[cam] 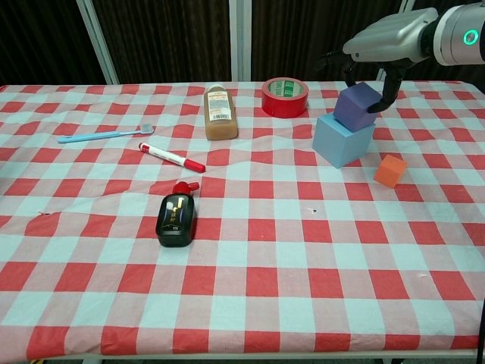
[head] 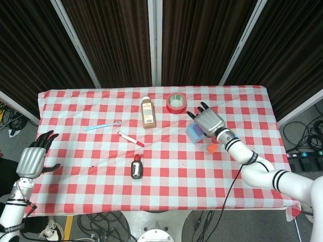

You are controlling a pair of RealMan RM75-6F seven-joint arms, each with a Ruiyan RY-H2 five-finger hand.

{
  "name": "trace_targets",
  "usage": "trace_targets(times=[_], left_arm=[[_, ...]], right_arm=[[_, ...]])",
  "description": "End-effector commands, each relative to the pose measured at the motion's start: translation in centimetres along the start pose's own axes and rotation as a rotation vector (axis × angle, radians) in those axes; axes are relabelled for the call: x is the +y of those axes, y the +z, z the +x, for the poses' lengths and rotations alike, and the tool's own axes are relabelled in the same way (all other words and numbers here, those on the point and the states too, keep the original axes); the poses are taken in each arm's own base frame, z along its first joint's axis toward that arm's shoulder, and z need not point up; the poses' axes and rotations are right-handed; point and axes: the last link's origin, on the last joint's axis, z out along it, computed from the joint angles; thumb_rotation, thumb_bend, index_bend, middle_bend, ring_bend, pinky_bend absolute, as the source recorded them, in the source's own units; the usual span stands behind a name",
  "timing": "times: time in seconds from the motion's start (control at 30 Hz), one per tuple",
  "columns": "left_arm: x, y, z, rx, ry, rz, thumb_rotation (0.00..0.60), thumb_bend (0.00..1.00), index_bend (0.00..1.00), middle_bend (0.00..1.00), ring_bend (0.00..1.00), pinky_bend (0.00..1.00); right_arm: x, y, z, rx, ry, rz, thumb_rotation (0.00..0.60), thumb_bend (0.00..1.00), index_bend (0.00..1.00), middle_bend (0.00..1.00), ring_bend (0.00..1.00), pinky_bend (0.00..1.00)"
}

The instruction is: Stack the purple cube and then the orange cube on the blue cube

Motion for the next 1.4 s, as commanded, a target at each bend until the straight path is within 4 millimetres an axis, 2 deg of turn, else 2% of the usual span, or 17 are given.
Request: trace_targets(times=[0.03,0.37,0.63,0.73,0.83,0.93,1.1,1.23,1.3,1.4], left_arm=[[0.0,0.0,0.0,-0.002,0.001,-0.001,0.600,0.09,0.19,0.19,0.13,0.32],[0.0,0.0,0.1,-0.001,0.000,-0.001,0.600,0.09,0.19,0.19,0.13,0.32],[0.0,0.0,0.1,0.001,-0.003,-0.002,0.600,0.09,0.19,0.19,0.13,0.32],[0.0,0.1,0.2,0.004,-0.003,-0.004,0.600,0.09,0.19,0.19,0.13,0.32],[0.0,0.1,0.3,0.007,-0.002,-0.005,0.600,0.09,0.19,0.19,0.13,0.32],[0.0,0.1,0.5,0.014,-0.004,-0.005,0.600,0.09,0.19,0.19,0.13,0.32],[0.0,0.3,0.5,0.021,-0.010,-0.006,0.600,0.09,0.19,0.19,0.13,0.32],[0.0,0.4,0.4,0.018,-0.018,-0.009,0.600,0.09,0.19,0.19,0.13,0.32],[0.1,0.5,0.3,0.017,-0.022,-0.012,0.600,0.09,0.19,0.19,0.13,0.32],[0.1,0.6,0.2,0.013,-0.026,-0.018,0.600,0.09,0.19,0.19,0.13,0.32]], right_arm=[[0.0,0.1,-0.1,-0.003,-0.001,0.001,0.600,0.19,0.00,0.44,0.12,0.00],[-0.1,0.3,-0.4,-0.019,0.000,-0.002,0.600,0.17,0.00,0.42,0.12,0.00],[-0.1,0.3,0.0,-0.016,0.018,-0.005,0.600,0.11,0.00,0.21,0.00,0.00],[-0.1,0.2,0.4,0.003,0.025,-0.005,0.600,0.11,0.00,0.15,0.00,0.00],[-0.2,-0.1,1.0,0.032,0.028,0.002,0.600,0.11,0.00,0.14,0.00,0.00],[-0.3,-1.5,2.3,0.114,0.009,0.011,0.600,0.11,0.00,0.16,0.00,0.00],[1.6,-6.4,3.7,0.298,-0.064,-0.102,0.600,0.10,0.00,0.23,0.00,0.00],[2.7,-10.7,2.4,0.307,0.052,-0.233,0.600,0.09,0.00,0.29,0.04,0.00],[3.0,-12.8,1.0,0.282,0.157,-0.301,0.600,0.08,0.00,0.32,0.08,0.02],[2.9,-15.0,-2.0,0.232,0.264,-0.382,0.600,0.08,0.04,0.37,0.15,0.11]])
